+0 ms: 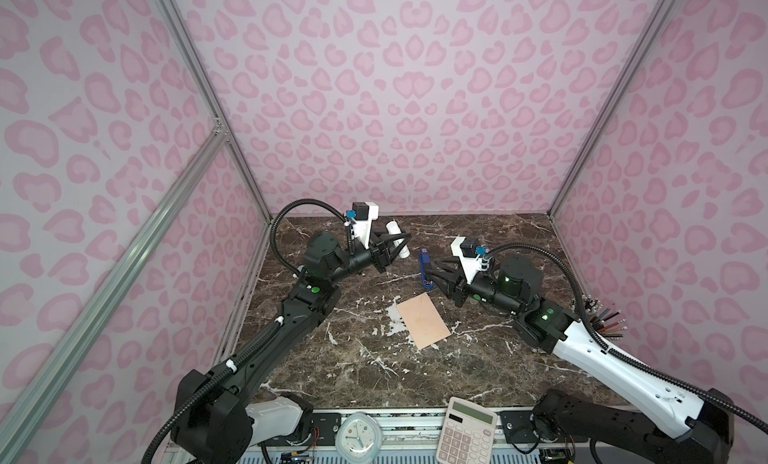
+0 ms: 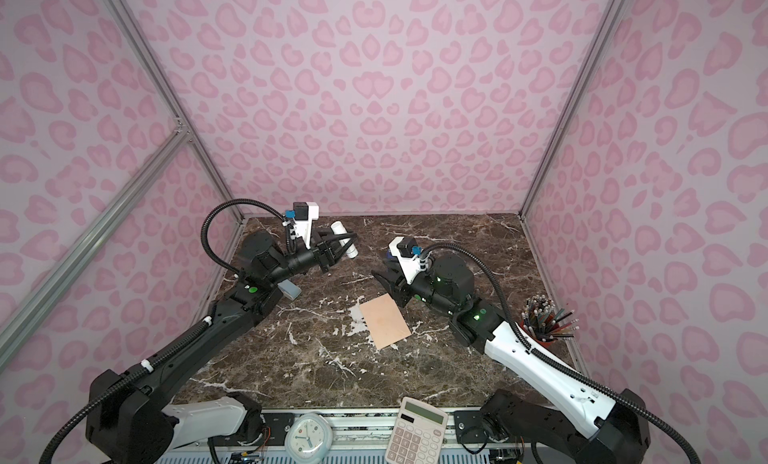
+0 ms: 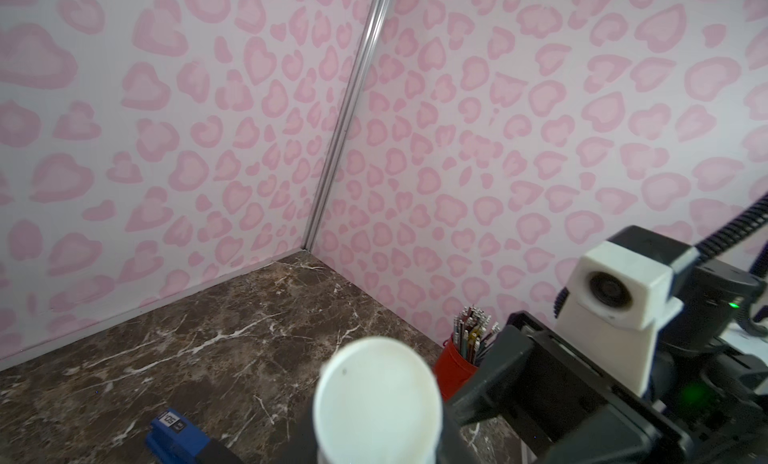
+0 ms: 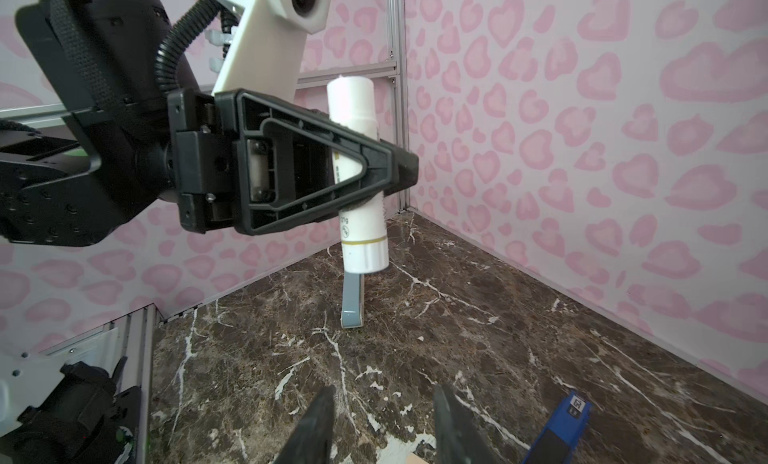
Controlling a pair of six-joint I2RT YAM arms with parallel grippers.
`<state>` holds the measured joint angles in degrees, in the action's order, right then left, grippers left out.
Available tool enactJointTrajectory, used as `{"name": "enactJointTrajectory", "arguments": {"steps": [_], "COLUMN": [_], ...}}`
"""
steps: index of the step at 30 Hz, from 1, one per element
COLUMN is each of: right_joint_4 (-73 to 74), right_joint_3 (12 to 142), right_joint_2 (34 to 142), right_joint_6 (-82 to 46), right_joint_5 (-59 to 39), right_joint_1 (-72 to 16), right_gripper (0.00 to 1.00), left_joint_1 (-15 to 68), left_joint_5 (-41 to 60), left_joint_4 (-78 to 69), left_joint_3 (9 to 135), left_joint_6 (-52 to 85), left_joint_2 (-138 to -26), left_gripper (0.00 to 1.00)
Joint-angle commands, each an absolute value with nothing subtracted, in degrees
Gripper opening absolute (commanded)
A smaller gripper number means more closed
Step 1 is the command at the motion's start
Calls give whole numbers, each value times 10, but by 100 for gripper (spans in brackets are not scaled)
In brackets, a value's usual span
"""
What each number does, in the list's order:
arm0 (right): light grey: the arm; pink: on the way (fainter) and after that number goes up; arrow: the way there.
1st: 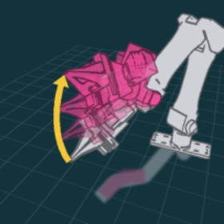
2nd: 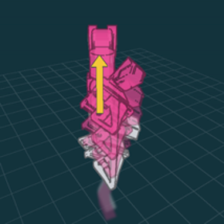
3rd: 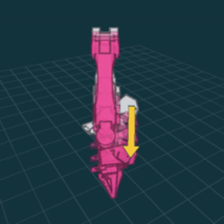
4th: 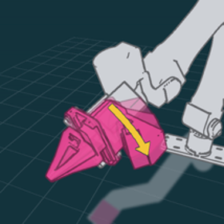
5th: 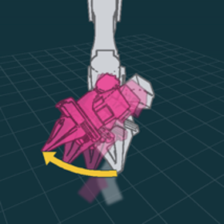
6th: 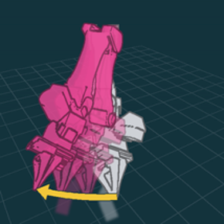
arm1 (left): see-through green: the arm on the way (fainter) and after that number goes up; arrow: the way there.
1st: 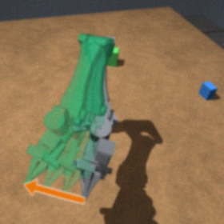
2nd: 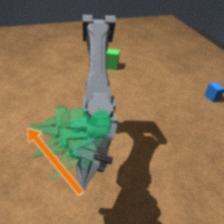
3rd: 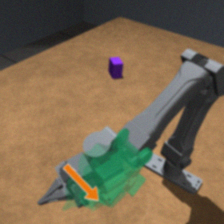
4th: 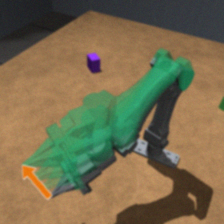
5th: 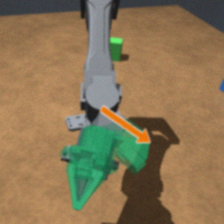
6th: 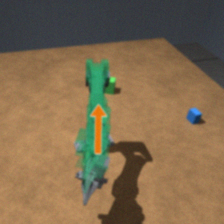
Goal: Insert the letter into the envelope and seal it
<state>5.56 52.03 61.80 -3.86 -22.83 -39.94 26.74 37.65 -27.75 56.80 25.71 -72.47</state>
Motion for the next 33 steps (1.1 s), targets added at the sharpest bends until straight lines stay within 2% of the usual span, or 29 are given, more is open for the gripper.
{"name": "enactJointTrajectory", "arguments": {"steps": [1,6,12,23,33], "right_joint_4": [109,135,153,167,173], "right_joint_3": [518,531,541,543,547], "right_joint_2": [632,653,673,686,696], "right_joint_6": [-70,-95,-109,-124,-133], "right_joint_5": [-308,-365,-403,-422,-423], "right_joint_1": [-391,-382,-378,-376,-374], "right_gripper": [44,50,51,46,37], "left_joint_1": [266,265,266,266,266], "left_joint_5": [479,547,582,603,613], "left_joint_4": [-345,-404,-440,-475,-481], "left_joint_3": [576,572,574,582,586], "left_joint_6": [311,369,406,435,439], "left_joint_2": [-737,-758,-774,-793,-803], "left_gripper": [4,4,4,4,4]}}
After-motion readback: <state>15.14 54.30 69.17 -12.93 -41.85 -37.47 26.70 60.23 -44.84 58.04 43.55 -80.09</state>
